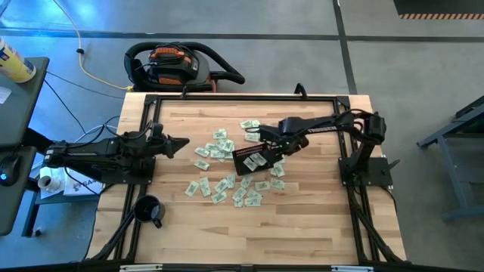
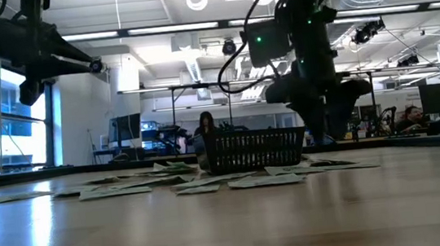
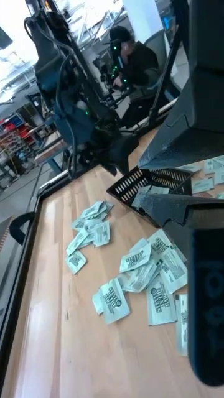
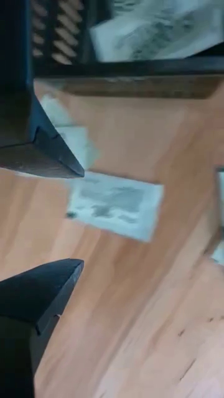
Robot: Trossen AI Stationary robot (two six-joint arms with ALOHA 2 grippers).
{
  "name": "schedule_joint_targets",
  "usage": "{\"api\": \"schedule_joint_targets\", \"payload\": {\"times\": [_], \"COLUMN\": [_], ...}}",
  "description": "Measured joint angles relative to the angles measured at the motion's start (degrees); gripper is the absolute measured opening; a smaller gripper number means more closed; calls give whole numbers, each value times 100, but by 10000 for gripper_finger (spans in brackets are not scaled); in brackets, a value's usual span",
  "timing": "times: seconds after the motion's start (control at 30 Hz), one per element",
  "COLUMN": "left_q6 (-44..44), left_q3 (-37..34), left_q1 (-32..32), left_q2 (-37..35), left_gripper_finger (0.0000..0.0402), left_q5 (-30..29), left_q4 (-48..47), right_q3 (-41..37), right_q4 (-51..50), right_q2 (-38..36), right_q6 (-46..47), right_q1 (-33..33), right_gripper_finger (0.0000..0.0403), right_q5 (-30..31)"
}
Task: Pick and place Stevia / Truvia into bins
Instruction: Put the green stevia packet into the black bin
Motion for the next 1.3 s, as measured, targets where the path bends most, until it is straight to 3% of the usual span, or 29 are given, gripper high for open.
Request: {"api": "schedule_joint_targets", "payload": {"times": [0.53, 0.67, 0.97, 1.17, 1.3], "left_q6": [-44, -46, -71, -94, -92], "left_q3": [0, 0, 0, 0, 0], "left_q1": [0, 0, 0, 0, 0], "left_q2": [0, 0, 0, 1, 2], "left_gripper_finger": [111, 111, 111, 111, 111], "left_q5": [-388, -423, -472, -475, -560], "left_q4": [2, 2, 2, 2, 2], "right_q3": [-969, -1109, -1189, -801, -445], "right_q4": [1210, 1363, 1522, 1465, 2041], "right_q2": [-39, -42, -397, -1303, -1388], "right_q6": [322, 220, 222, 638, -64], "right_q1": [-13, -22, -147, -104, -81], "right_gripper_finger": [203, 162, 13, 19, 5], "right_q5": [272, 274, 414, 1131, 757]}}
